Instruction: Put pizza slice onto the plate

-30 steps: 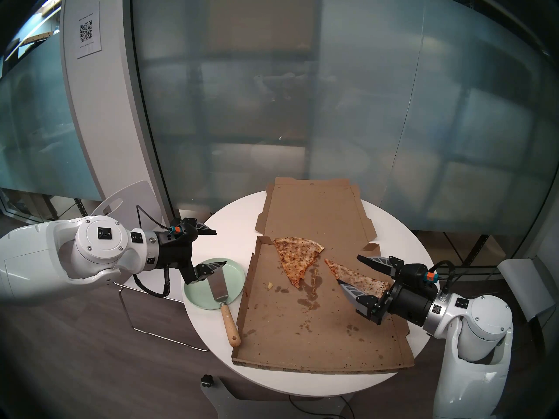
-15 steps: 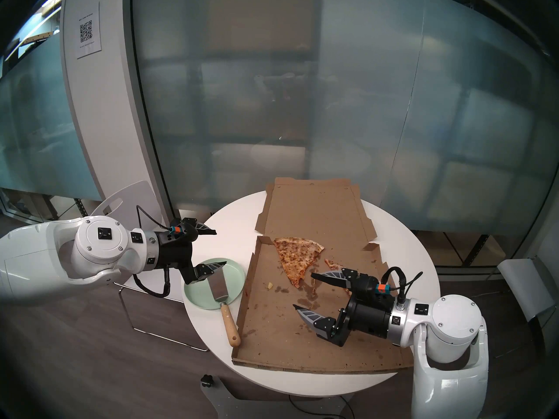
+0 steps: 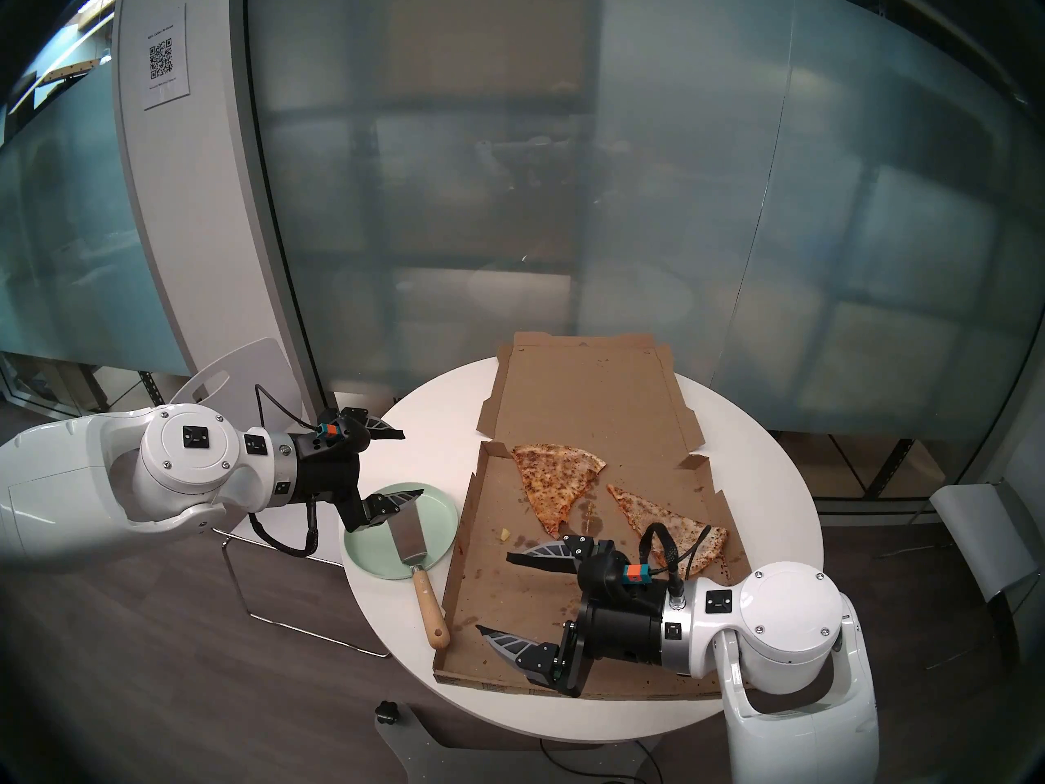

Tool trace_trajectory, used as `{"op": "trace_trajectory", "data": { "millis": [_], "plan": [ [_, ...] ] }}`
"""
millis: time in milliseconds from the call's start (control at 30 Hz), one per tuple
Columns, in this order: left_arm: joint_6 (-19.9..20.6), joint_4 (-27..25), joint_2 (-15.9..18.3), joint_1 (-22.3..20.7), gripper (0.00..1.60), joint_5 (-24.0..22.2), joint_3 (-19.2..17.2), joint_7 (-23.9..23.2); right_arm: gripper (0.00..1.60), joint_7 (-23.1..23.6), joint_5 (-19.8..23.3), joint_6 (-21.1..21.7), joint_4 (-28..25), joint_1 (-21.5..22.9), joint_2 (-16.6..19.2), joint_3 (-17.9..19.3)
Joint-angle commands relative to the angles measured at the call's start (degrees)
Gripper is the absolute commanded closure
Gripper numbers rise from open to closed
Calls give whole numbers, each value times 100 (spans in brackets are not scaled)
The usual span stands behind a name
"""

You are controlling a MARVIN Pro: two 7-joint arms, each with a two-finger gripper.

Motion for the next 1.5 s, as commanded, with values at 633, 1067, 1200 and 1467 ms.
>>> {"op": "trace_trajectory", "data": {
  "millis": [633,1067,1200,1467],
  "plan": [
    [-3,8,-14,-78,0,0,-74,-8,0,-1802,120,771,977,1325,866,-1956],
    [-2,9,-14,-79,0,0,-74,-10,0,-2407,119,1079,1212,1661,1003,-2402],
    [-2,9,-14,-79,0,0,-74,-11,0,-2655,172,1142,1172,1666,1191,-2626],
    [-2,9,-14,-79,0,0,-74,-12,0,-2978,287,1226,1085,1724,1615,-3101]
  ]
}}
